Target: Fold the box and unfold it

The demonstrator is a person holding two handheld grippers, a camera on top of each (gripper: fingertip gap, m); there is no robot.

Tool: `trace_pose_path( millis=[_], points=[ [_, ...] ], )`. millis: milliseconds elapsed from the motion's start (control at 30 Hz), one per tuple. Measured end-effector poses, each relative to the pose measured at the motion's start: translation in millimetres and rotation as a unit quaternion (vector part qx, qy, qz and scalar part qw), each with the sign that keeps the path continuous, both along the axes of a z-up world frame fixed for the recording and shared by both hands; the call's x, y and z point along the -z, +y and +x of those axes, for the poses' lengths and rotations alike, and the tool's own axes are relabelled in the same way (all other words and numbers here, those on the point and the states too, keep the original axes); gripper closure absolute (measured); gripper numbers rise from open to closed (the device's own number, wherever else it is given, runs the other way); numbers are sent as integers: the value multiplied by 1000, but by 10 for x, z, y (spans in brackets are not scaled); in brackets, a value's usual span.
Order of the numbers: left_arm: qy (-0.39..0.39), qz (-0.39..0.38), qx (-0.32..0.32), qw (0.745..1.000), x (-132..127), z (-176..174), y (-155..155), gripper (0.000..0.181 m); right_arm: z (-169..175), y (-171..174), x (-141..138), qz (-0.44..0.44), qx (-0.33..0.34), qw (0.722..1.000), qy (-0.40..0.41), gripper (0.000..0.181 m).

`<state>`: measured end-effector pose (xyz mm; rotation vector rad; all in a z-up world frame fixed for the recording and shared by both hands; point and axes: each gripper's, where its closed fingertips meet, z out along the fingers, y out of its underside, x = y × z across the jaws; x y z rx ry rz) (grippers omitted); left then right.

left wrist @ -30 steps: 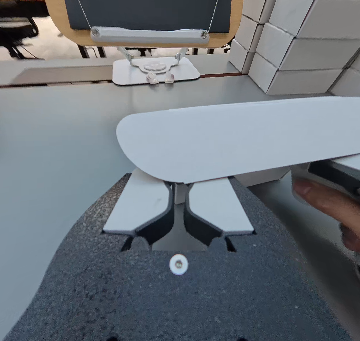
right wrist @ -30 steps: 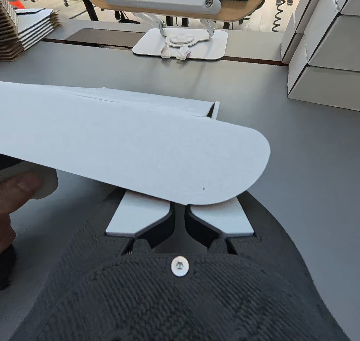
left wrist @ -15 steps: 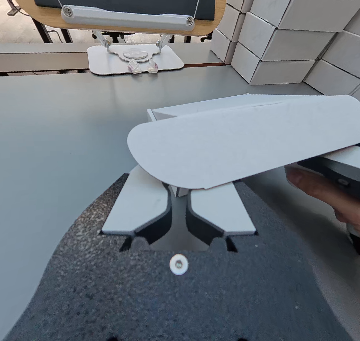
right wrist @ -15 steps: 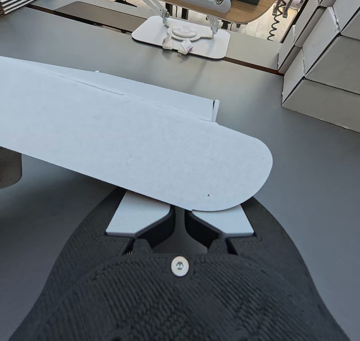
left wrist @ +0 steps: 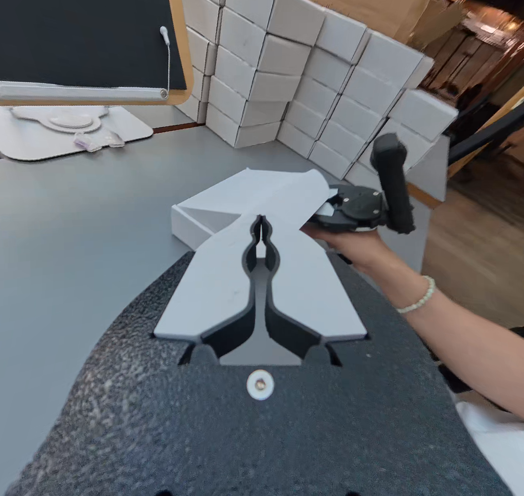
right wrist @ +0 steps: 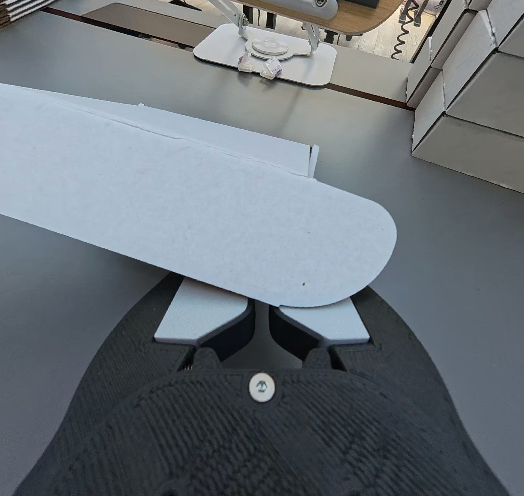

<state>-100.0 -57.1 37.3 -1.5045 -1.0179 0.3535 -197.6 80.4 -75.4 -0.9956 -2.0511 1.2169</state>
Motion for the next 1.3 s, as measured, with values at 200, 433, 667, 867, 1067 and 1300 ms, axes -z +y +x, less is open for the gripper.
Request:
trace_pose_path(
  millis=[200, 433, 667, 867, 1067, 1300],
  points=[
    [-176, 121, 140, 967, -134, -428, 281, 181, 0, -2, 0, -2, -2, 1000, -1, 177],
    [-334, 119, 164, 920, 435, -844, 300, 181, 1, -7, -3, -7, -5, 1000, -3, 177],
    [-374, 103, 165, 907, 775, -784, 344, 181, 103, -6, -55, -27, -58, 998, 2, 158],
    [-350, 0, 163, 922, 867, -680, 397, 181, 695, 107, -150, -114, -160, 977, -88, 133],
    [-337, -107, 150, 923, 1054, -644, 430, 181, 1095, 554, -101, -98, -173, 965, -170, 148],
    [-321, -116, 148, 928, 1061, -638, 428, 181, 629, 437, -547, -6, -176, 983, -51, 181]
  ],
)
